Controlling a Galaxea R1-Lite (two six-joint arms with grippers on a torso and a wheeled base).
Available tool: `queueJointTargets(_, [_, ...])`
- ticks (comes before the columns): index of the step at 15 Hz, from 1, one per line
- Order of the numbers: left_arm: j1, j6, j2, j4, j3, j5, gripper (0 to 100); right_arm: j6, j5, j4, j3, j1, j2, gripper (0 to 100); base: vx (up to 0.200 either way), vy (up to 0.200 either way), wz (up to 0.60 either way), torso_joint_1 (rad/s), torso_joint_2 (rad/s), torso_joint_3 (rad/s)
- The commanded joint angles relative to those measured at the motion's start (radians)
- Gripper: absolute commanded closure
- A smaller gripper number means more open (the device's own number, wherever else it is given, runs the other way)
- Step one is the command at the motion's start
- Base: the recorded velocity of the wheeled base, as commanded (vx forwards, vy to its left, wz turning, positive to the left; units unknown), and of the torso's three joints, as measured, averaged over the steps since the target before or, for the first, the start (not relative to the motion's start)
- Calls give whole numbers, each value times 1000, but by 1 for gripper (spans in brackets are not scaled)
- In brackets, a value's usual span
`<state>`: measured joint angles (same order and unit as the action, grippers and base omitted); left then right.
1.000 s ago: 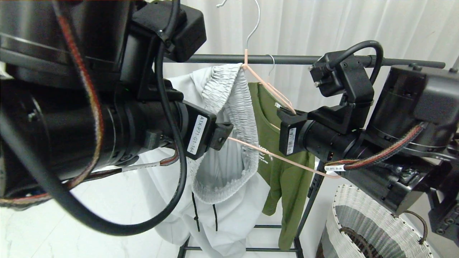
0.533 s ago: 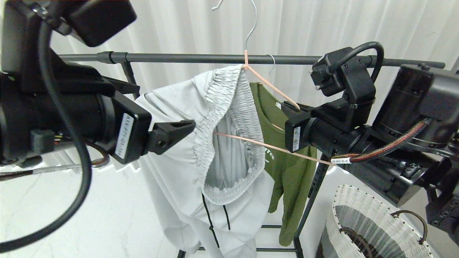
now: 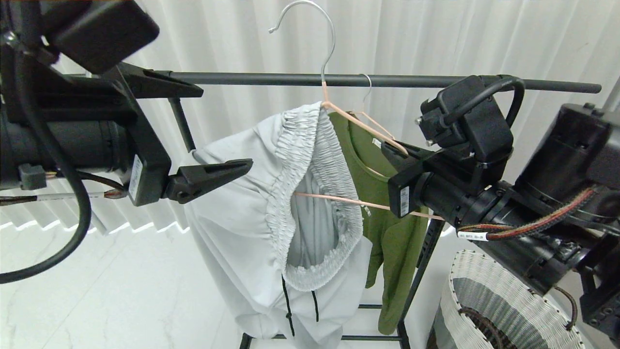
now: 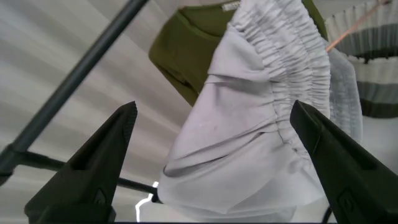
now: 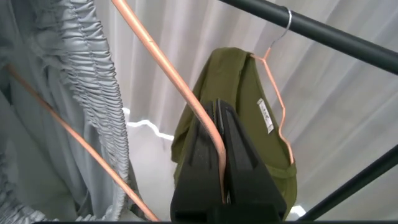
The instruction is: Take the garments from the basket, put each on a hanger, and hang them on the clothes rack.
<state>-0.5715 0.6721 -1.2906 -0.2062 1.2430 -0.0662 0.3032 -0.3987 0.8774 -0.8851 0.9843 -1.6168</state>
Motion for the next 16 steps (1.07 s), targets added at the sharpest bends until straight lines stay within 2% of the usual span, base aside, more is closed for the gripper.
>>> queueJointTargets(1, [4,1,-26,7,-14,-1,0,7,0,2,6,14,2,100,0,0,0,0,0,0])
queueJointTargets(5, [5,-6,-84,100,-23,2,0,34,0,26,6,59,0,100,0,0,0,0,0,0])
queueJointTargets(9, [21,-8,-108,106,-25,2,0,66,6,48,6,70,3,100,0,0,0,0,0,0])
queueJointTargets(11, [32,-8,-107,106,-22,-1,0,113,55,48,6,73,23,100,0,0,0,0,0,0])
queueJointTargets(13, [33,-9,-104,108,-25,-3,0,129,67,48,6,79,38,100,0,0,0,0,0,0])
queueJointTargets(14, [33,-9,-104,108,-27,-3,100,131,67,48,6,86,40,100,0,0,0,0,0,0])
queueJointTargets(16, [32,-9,-104,108,-27,-9,100,134,67,48,6,97,44,100,0,0,0,0,0,0])
